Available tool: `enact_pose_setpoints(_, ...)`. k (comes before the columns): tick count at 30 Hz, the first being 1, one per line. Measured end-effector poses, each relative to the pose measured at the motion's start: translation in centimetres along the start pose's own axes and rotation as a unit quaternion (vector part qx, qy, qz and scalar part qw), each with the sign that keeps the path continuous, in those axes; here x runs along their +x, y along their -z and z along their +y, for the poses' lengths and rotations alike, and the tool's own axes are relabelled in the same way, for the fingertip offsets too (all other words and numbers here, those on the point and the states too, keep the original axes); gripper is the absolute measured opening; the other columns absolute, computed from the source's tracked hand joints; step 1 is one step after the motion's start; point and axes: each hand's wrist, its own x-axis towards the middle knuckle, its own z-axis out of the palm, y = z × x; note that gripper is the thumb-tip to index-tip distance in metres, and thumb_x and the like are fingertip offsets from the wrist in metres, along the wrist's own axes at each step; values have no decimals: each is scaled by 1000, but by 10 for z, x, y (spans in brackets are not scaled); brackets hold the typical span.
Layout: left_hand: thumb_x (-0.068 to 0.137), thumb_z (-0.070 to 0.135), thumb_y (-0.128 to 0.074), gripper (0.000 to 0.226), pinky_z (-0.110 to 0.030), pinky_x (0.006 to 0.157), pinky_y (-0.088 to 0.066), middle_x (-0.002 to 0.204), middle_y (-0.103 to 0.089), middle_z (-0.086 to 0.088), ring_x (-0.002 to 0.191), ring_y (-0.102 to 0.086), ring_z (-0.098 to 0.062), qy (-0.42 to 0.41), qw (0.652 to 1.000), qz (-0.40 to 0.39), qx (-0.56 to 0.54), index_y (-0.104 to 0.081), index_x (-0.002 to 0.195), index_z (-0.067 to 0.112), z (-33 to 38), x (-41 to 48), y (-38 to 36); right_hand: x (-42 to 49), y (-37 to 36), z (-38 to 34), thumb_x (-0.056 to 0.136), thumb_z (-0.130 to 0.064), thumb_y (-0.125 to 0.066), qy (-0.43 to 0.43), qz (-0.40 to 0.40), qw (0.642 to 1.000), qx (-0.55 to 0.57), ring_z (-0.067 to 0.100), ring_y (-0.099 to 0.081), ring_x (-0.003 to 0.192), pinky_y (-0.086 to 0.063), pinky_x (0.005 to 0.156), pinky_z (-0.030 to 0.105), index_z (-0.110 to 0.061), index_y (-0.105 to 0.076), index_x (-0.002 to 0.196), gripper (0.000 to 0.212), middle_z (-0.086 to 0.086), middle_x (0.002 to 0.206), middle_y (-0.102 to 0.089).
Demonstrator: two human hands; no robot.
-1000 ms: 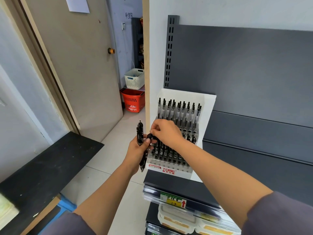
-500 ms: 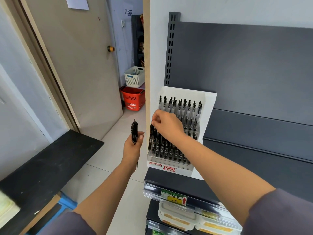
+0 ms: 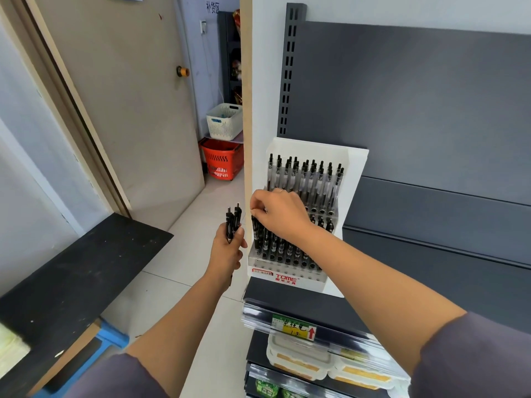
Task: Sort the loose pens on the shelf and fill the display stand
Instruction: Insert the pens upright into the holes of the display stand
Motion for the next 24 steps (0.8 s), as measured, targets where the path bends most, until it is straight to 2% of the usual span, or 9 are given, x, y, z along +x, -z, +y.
enact_pose_setpoints(2,98,30,-43,5,-19,41,-27,73,-51,-2,50,-32,-10,-6,1000,2,-4,-47,97,27,-1,0,0,0,-6,3,92,-24,-51,-13,-5,1000,-15,21,-53,99,-34,85,38,-24,-62,97,12,-4,90,-66)
enact_pose_setpoints(7,99,22,-43,8,-20,41,-32,74,-51,-3,48,-38,-11,8,999,21,-39,-50,100,26,-5,0,2,-1,-22,9,91,-26,-56,-46,-21,996,-68,23,-37,116,-29,90,40,-27,-67,95,11,-7,117,-54)
enact_pose_setpoints(10,98,17,-44,10,-21,44,-40,75,-49,-3,52,-44,-12,13,999,18,-38,-51,105,19,-9,0,4,-2,-27,8,91,-25,-54,-49,-13,996,-73,24,-36,117,-29,88,39,-26,-66,97,13,-5,118,-51)
enact_pose_setpoints(13,98,16,-46,9,-24,53,-48,77,-49,-1,62,-49,-13,7,999,13,-30,-52,102,21,-11,-2,4,-1,-27,8,92,-25,-52,-52,-30,996,-69,26,-37,118,-30,90,40,-26,-64,98,14,-4,120,-51)
enact_pose_setpoints(16,97,15,-48,10,-25,61,-51,80,-53,-1,71,-53,-15,-3,1000,9,-27,-54,102,20,-9,-3,4,-1,-24,11,93,-27,-51,-44,-27,997,-56,24,-38,121,-30,96,41,-26,-62,110,20,-3,124,-51)
enact_pose_setpoints(20,96,15,-48,11,-25,63,-51,81,-53,-1,71,-54,-14,-23,999,2,-26,-56,102,20,-2,-4,-2,-2,-16,11,98,-28,-46,-25,2,999,45,23,-46,114,-37,92,34,-18,-62,121,30,2,121,-58)
enact_pose_setpoints(24,96,14,-49,10,-25,62,-52,82,-56,0,69,-56,-13,-42,998,-35,-41,-55,104,18,4,-8,-12,-5,-4,11,93,-26,-56,-74,-11,974,213,13,-62,89,-48,83,27,-16,-66,107,20,0,97,-67)
